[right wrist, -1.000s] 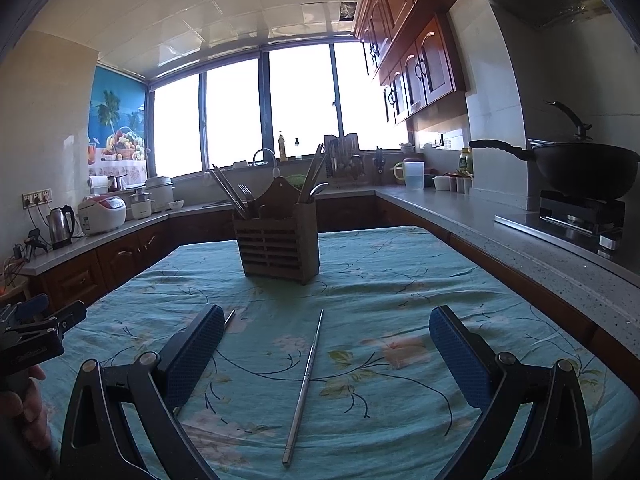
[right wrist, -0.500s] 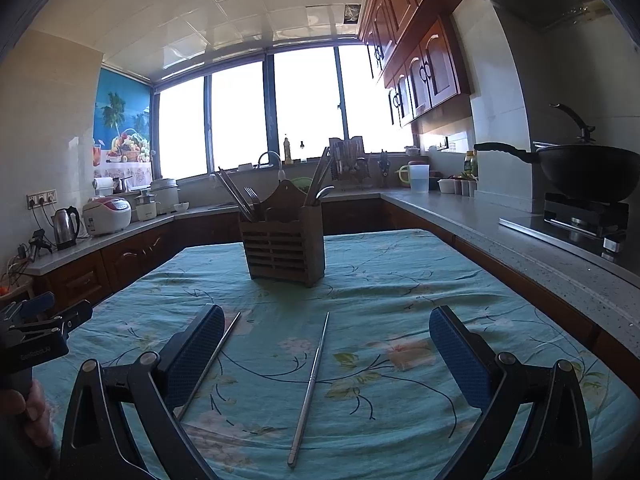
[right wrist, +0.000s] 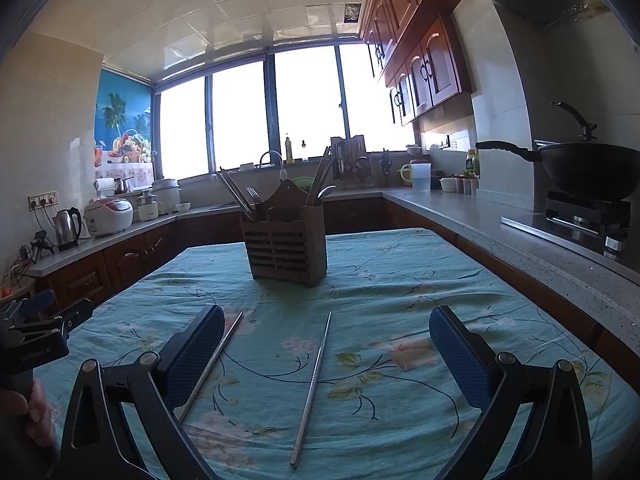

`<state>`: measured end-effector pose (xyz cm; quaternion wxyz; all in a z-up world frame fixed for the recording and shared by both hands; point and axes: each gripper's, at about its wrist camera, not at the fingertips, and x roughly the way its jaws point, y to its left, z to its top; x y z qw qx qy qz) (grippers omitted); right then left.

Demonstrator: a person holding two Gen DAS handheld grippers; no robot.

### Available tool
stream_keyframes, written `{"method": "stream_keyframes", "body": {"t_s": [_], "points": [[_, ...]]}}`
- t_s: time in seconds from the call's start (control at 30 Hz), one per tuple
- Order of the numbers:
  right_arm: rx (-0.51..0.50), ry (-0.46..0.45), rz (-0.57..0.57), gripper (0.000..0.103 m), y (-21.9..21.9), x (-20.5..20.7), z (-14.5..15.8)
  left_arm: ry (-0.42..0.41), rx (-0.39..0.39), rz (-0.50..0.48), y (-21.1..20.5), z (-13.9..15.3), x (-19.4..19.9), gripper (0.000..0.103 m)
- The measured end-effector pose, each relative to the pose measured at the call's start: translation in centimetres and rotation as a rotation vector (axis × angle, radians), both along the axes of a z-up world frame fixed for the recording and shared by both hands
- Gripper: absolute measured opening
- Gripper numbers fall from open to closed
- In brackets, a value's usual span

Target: Organize utensils

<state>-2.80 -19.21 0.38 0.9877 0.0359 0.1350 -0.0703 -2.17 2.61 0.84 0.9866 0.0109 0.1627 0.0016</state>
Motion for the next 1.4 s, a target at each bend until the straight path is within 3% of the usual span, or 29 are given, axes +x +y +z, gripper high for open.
{"method": "stream_keyframes", "body": {"t_s": [1.4], "points": [[0.021, -0.006, 0.016, 0.103, -0.1, 0.4, 0.7, 0.036, -0.004, -0.016, -2.3, 0.6, 0.7, 0.102]]}}
